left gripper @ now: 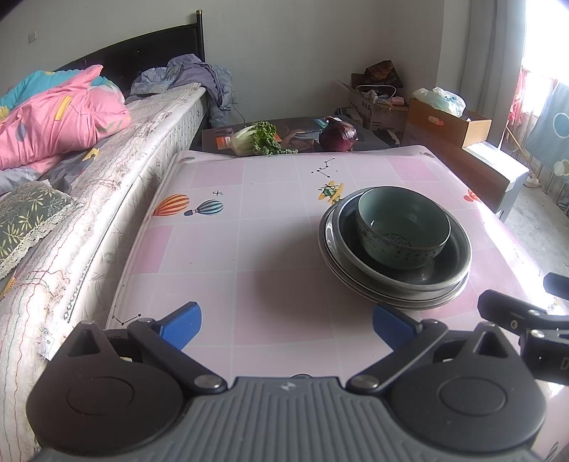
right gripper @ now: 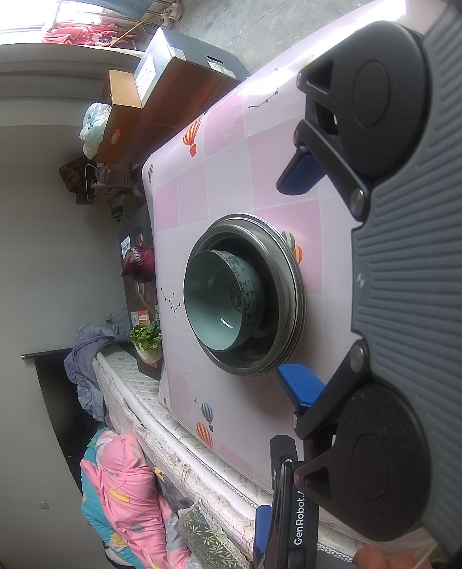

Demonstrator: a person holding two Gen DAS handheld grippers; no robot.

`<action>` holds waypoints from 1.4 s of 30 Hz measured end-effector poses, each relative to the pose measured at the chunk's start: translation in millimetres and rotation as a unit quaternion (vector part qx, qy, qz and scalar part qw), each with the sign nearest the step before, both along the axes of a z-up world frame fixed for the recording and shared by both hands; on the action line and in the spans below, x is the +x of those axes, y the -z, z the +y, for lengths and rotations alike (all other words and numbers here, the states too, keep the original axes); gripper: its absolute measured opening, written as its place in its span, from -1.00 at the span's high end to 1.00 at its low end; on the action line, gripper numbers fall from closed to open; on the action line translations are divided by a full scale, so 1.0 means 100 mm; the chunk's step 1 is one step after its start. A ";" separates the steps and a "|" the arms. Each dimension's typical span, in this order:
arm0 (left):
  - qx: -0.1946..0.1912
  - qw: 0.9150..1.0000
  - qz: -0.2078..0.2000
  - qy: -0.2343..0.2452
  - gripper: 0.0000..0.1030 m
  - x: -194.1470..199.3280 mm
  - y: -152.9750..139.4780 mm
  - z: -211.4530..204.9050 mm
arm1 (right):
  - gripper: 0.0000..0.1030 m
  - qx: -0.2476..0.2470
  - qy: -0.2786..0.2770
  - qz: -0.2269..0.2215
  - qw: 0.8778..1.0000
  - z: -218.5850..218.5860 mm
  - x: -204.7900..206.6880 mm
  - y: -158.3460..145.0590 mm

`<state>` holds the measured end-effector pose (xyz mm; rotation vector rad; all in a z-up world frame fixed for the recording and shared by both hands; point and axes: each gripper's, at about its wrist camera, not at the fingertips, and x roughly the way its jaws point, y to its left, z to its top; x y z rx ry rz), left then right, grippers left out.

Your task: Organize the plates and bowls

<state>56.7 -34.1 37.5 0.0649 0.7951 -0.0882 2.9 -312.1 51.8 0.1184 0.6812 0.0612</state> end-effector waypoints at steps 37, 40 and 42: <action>0.000 1.000 0.001 -0.002 -1.00 -0.01 0.00 0.03 | -0.97 0.000 -0.001 0.001 1.000 0.01 0.00 -0.01; -0.001 1.000 0.001 -0.002 -1.00 -0.01 0.00 0.03 | -0.97 0.000 -0.001 0.001 1.000 0.01 0.00 -0.01; 0.000 1.000 0.001 -0.002 -1.00 -0.01 0.00 0.03 | -0.97 0.000 0.000 0.001 1.000 0.01 0.00 -0.02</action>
